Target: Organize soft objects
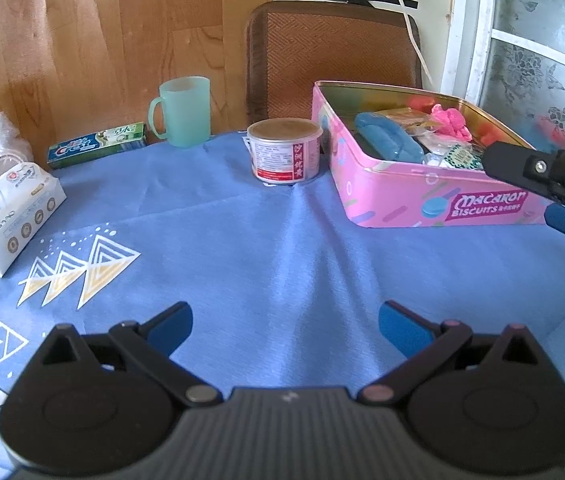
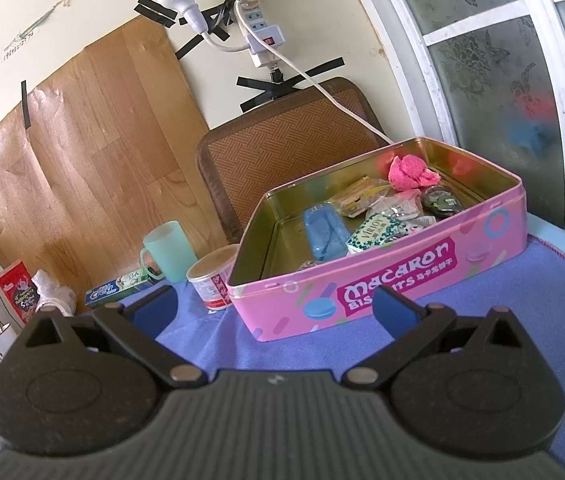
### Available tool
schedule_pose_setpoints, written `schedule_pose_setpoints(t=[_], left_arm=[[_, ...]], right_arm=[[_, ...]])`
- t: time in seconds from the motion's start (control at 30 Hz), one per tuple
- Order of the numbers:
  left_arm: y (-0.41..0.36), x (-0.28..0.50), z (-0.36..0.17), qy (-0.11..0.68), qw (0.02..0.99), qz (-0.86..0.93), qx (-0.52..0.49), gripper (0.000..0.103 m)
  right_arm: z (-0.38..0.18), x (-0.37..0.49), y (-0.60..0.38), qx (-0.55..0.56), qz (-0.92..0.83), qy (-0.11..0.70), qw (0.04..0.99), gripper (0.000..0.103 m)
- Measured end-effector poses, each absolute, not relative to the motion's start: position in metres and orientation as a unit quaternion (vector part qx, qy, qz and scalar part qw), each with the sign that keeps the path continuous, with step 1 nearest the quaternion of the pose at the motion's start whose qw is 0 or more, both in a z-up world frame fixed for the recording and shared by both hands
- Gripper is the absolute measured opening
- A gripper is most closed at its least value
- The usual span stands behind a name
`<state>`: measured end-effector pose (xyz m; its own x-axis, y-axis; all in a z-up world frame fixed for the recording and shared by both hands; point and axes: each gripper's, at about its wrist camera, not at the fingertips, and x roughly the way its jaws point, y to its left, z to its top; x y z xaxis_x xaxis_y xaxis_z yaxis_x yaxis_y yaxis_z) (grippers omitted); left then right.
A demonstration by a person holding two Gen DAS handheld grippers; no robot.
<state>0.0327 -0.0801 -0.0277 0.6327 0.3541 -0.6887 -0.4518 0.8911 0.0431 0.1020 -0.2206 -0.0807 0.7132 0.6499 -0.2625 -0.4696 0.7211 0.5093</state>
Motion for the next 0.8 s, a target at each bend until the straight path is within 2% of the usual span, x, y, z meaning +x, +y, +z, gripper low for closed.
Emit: schedule_pose_setpoints(t=[0.8], left_arm=[[-0.0851, 0.0282, -0.0208, 0.347, 0.909, 0.222, -0.06, 0.103]], right_arm=[[-0.0808, 0.0994, -0.2221, 0.209, 0.307, 0.215, 0.903, 0.103]])
